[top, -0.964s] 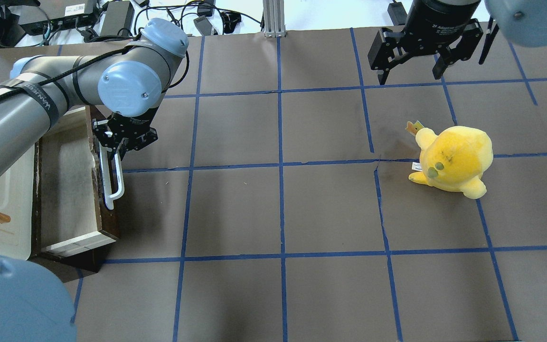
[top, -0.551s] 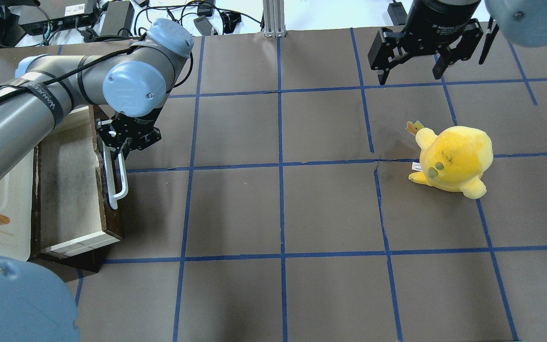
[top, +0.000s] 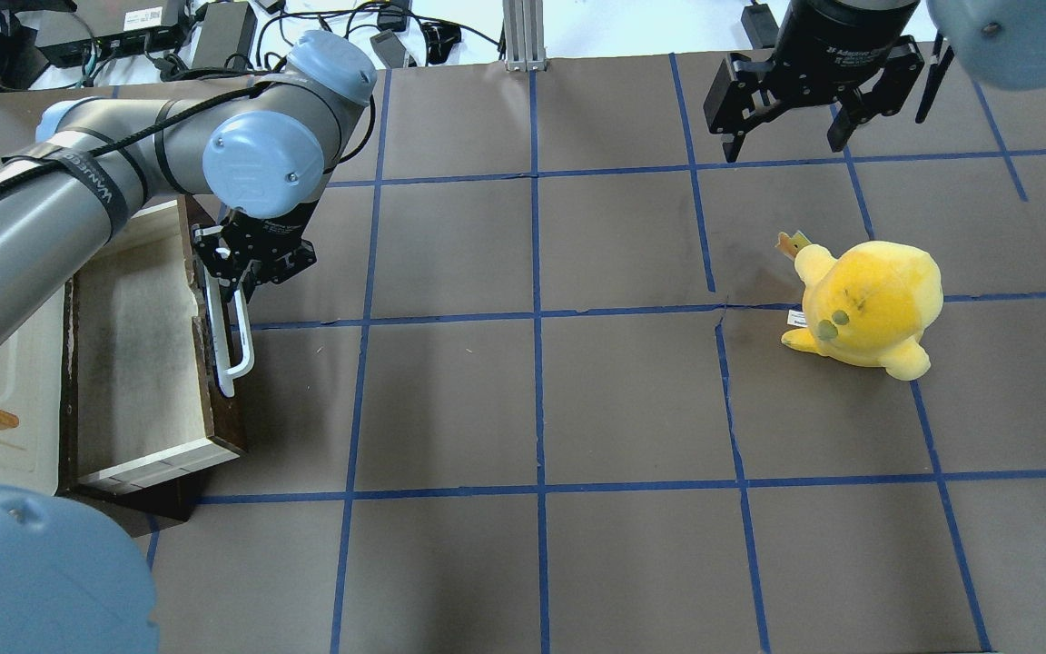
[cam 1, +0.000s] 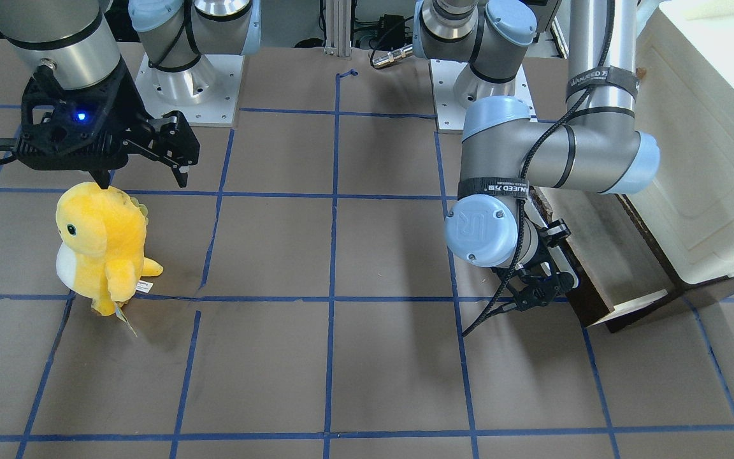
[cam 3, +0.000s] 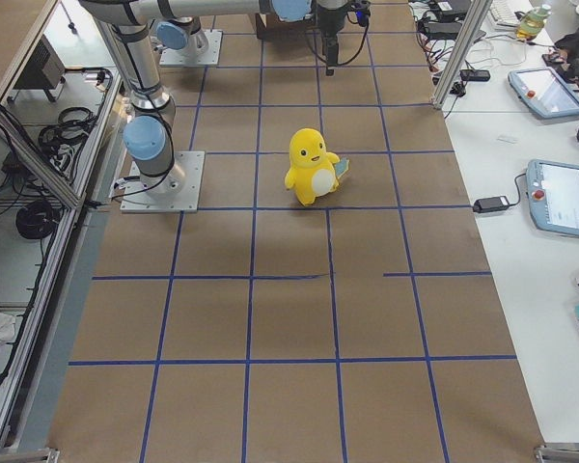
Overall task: Pull drawer sideways
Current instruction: 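Keep pulling the drawer open with the left gripper toward the table center, then open the left gripper and lift it off the white handle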
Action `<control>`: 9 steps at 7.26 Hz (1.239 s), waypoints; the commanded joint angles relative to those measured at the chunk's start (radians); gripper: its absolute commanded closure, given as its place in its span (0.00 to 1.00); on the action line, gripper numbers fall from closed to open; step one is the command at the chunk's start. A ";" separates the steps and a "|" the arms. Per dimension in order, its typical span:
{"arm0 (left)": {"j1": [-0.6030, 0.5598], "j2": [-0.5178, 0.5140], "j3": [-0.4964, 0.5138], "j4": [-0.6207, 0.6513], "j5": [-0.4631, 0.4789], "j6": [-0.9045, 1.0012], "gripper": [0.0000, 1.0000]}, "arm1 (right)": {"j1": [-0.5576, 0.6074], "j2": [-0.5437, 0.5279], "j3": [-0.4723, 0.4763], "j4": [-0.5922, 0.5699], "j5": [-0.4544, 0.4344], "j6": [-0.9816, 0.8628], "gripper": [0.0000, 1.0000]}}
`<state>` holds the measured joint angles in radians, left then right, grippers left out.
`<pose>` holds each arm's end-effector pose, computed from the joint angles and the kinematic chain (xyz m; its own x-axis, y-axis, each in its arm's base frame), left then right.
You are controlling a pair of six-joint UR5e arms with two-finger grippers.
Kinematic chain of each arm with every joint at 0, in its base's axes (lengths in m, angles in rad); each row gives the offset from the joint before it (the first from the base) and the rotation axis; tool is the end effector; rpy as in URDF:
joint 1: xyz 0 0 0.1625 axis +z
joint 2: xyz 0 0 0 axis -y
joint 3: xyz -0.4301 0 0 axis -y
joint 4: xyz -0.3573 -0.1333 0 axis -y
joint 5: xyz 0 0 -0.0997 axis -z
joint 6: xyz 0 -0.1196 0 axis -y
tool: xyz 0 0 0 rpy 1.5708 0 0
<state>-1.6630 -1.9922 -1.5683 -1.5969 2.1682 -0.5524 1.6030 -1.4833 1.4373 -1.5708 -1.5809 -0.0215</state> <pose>-0.1164 -0.5413 0.2775 -0.7255 -0.2016 -0.6581 -0.3496 0.9316 0.1000 0.1481 -0.4951 0.4925 -0.9985 -0.0532 0.0111 -0.0536 0.9975 -0.0458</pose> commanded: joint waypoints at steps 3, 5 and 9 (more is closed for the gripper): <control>-0.008 -0.008 0.010 -0.004 -0.002 -0.018 1.00 | 0.000 0.000 0.000 0.000 0.001 0.000 0.00; -0.018 -0.007 0.013 -0.011 0.001 -0.018 0.59 | 0.000 0.000 0.000 0.000 0.001 0.000 0.00; -0.040 0.029 0.087 0.000 -0.093 0.006 0.00 | 0.000 0.000 0.000 0.000 0.001 -0.002 0.00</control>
<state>-1.6990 -1.9790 -1.5255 -1.5984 2.1375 -0.5625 1.6030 -1.4834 1.4374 -1.5708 -1.5810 -0.0225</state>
